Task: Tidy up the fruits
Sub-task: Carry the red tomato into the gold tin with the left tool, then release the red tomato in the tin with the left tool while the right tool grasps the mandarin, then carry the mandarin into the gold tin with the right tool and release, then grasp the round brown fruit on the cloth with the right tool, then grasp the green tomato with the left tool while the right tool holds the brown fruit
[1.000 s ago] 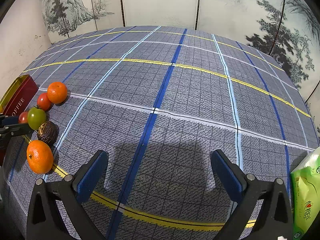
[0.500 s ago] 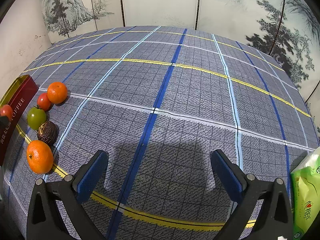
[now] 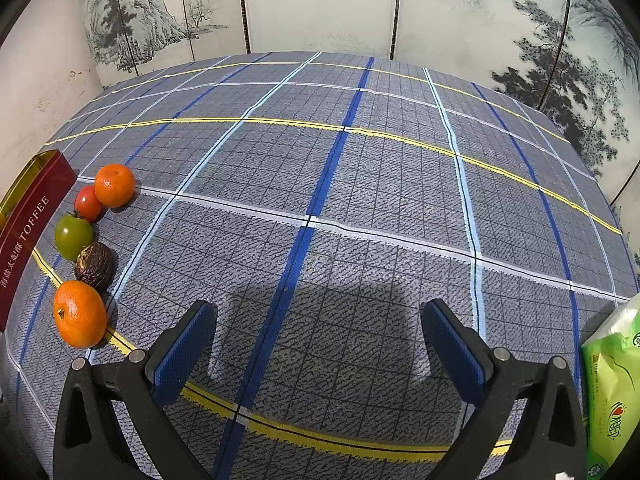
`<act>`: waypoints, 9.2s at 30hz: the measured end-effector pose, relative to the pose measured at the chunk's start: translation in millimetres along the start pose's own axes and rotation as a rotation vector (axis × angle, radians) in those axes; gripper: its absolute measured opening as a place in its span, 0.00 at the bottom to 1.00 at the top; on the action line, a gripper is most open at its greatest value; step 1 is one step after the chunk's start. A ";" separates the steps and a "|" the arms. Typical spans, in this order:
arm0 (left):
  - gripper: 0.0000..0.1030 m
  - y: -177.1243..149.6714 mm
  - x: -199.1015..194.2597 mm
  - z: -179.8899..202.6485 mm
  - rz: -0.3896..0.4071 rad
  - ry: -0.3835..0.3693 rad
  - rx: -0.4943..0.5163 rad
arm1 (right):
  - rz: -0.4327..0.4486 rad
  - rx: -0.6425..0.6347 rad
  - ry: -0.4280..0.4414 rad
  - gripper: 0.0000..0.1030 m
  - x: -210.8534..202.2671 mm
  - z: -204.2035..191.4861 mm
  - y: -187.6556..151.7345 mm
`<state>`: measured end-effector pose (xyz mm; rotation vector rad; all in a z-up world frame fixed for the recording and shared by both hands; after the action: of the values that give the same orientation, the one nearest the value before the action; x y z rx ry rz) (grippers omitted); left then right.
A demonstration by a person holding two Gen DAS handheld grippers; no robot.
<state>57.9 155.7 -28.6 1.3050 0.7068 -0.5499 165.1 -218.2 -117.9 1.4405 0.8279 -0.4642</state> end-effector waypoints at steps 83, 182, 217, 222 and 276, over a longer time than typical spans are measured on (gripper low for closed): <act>0.54 -47.0 12.7 -63.9 -0.075 0.130 -0.010 | -0.024 -0.100 0.165 0.50 -46.8 -131.7 0.2; 0.64 -28.7 -34.7 -134.9 0.045 0.228 -0.164 | 0.071 -0.297 0.540 0.44 -55.8 -380.8 64.3; 0.64 -0.4 23.0 68.8 -0.010 -0.055 0.139 | -0.001 -0.106 0.166 0.44 -9.8 -148.2 9.3; 0.64 0.6 30.9 84.6 -0.012 -0.065 0.152 | 0.014 -0.139 0.149 0.43 -5.4 -150.2 10.9; 0.64 -19.8 116.9 190.4 -0.060 -0.115 0.260 | 0.057 0.075 -0.072 0.34 -18.6 4.9 0.1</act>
<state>152.5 -32.0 -106.9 1.4835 0.5939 -0.7793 154.0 -226.6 -104.5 1.5041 0.7162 -0.5057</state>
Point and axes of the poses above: each gripper's, at about its wrist camera, not at the fingertips, and x roughly the way its jaws point, z to its right, y to its top, the point moved 6 cm from there along x, roughly the way its jaws point, and after that the axes turned 11 degrees about z, right-handed, at the moved point
